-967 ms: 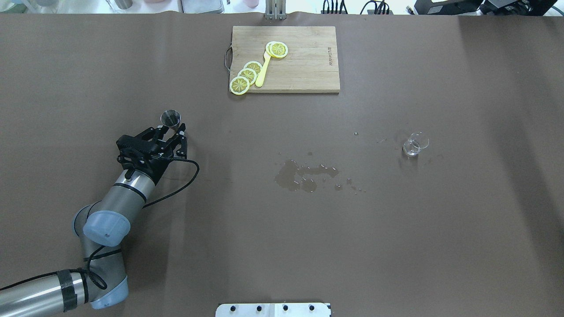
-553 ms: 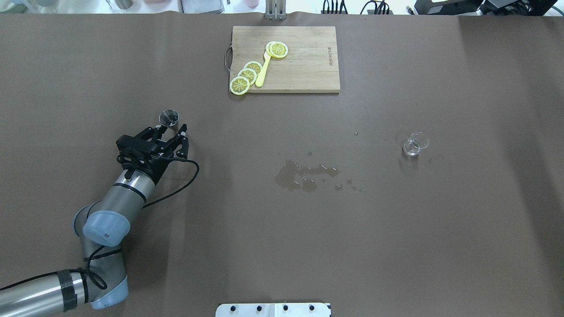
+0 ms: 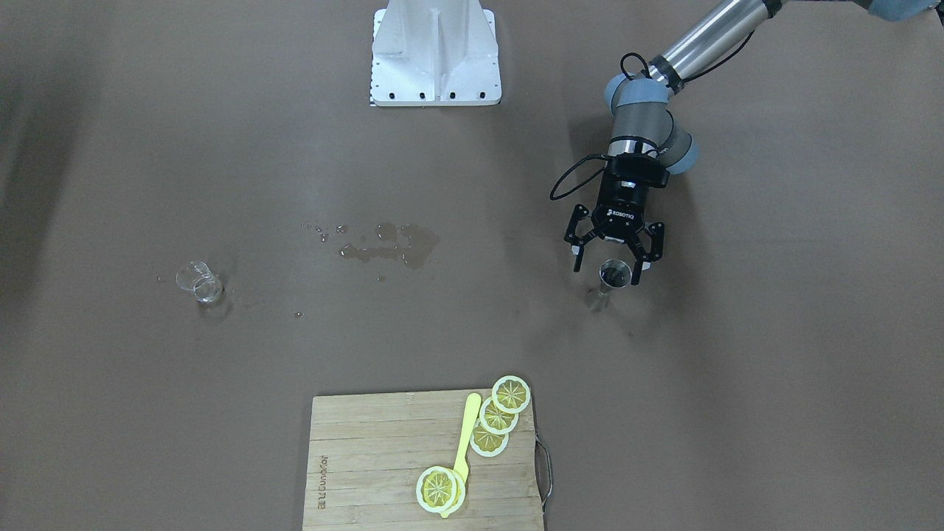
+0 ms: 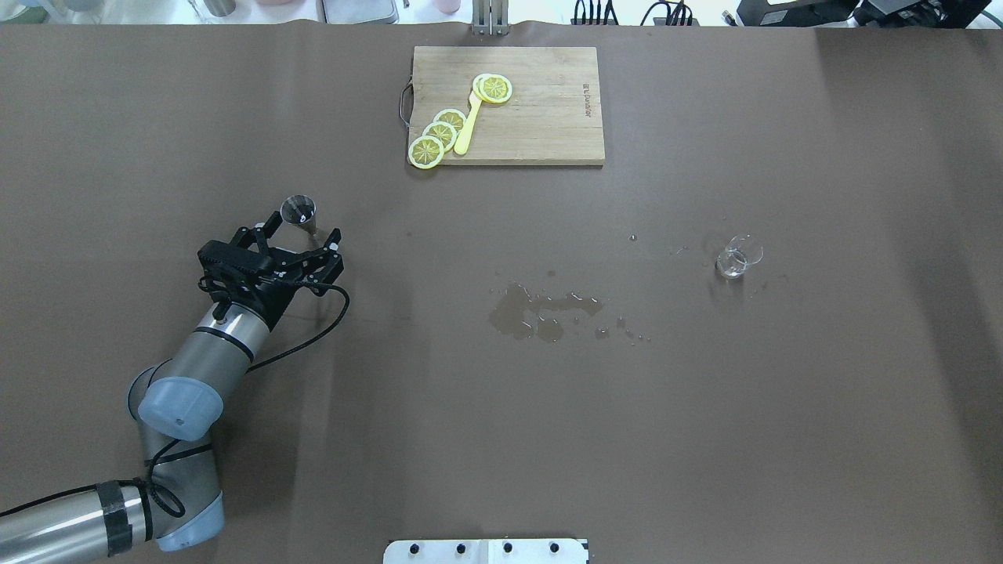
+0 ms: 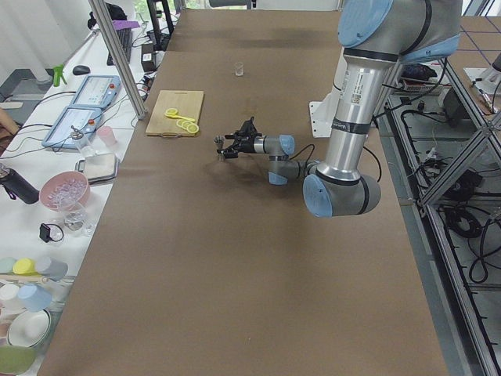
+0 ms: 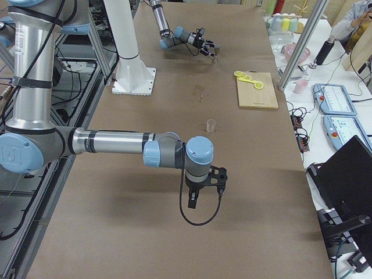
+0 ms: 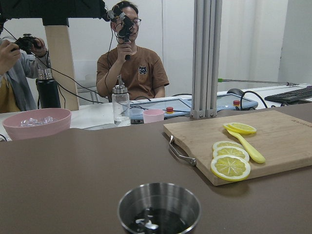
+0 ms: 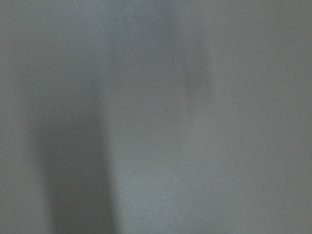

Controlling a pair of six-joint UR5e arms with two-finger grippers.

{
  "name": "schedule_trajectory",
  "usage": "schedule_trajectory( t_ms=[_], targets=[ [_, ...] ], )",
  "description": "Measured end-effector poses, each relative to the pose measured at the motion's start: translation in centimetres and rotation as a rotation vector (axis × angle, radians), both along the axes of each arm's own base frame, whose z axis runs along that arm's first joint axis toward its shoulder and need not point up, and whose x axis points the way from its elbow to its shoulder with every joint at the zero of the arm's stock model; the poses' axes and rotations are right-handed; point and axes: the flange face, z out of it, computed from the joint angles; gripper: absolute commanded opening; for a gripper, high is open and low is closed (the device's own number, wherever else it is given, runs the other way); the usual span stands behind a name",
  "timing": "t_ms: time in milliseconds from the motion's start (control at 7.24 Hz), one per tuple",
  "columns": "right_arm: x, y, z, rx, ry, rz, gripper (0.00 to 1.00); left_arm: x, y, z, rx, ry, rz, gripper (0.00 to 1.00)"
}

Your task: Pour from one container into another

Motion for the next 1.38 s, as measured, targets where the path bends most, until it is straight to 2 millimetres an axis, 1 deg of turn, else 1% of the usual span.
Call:
schedule_trajectory(
  t_ms=[276,553,691,829,967,1106,1382],
  targets=[
    [0.0,0.0,-0.2,0.028,-0.002,-0.027,1.00,-1.8,0.7,0.0,0.005,0.012,0.000,0.99],
    [0.0,0.0,-0.2,0.032,0.000,-0.032,1.00,-3.4,2.0,-0.9,0.014,0.037,0.011,0.99],
    [0.0,0.0,-0.2,0.034,0.002,-0.032,1.00,-5.0,2.8,-2.1,0.024,0.066,0.017,0.99],
    [0.0,-0.1,-0.2,0.034,0.002,-0.033,1.00,-7.1,3.8,-3.8,0.036,0.101,0.025,0.99],
    [0.0,-0.1,-0.2,0.035,0.001,-0.033,1.00,-9.1,4.8,-4.9,0.040,0.111,0.031,0.99],
    [0.0,-0.1,-0.3,0.035,0.001,-0.033,1.00,-11.0,5.5,-5.3,0.025,0.071,0.032,0.99],
    [0.0,-0.1,-0.3,0.036,0.001,-0.033,1.00,-14.3,6.4,-4.5,-0.035,-0.090,0.032,0.99]
  ],
)
